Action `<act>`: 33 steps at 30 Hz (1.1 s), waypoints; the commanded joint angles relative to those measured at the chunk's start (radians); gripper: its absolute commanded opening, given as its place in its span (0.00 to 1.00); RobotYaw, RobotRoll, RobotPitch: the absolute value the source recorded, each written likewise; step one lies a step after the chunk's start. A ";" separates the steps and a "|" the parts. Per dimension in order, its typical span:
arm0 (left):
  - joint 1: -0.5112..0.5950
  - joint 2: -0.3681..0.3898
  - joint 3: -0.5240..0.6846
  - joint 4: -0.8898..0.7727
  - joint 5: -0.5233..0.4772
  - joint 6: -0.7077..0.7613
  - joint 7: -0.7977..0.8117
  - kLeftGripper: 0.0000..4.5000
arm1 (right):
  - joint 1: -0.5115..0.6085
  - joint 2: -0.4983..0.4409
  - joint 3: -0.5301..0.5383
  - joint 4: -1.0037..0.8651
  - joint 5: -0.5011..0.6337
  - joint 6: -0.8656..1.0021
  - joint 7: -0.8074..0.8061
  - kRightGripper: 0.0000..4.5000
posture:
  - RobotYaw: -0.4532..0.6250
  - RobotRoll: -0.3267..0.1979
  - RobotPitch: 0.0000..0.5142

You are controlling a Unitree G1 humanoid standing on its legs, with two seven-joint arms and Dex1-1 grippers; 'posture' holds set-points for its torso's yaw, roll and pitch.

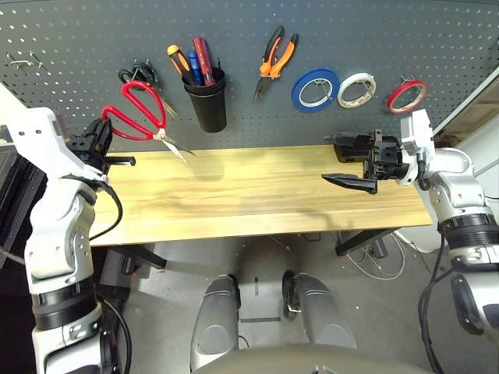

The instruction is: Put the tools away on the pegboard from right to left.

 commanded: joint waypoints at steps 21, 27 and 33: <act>-0.220 -0.002 -0.077 0.342 0.078 -0.091 0.054 0.01 | 0.046 0.004 -0.052 -0.095 0.069 0.030 -0.028 1.00 | 0.43 0.62 0.20; -0.233 -0.002 -0.076 0.376 0.074 -0.105 0.057 0.01 | 0.059 0.015 -0.087 -0.147 0.117 0.053 -0.049 1.00 | 0.42 0.62 0.20; -0.274 -0.008 -0.076 0.456 0.066 -0.106 0.055 0.01 | 0.066 0.011 -0.099 -0.184 0.130 0.083 -0.071 1.00 | 0.42 0.62 0.19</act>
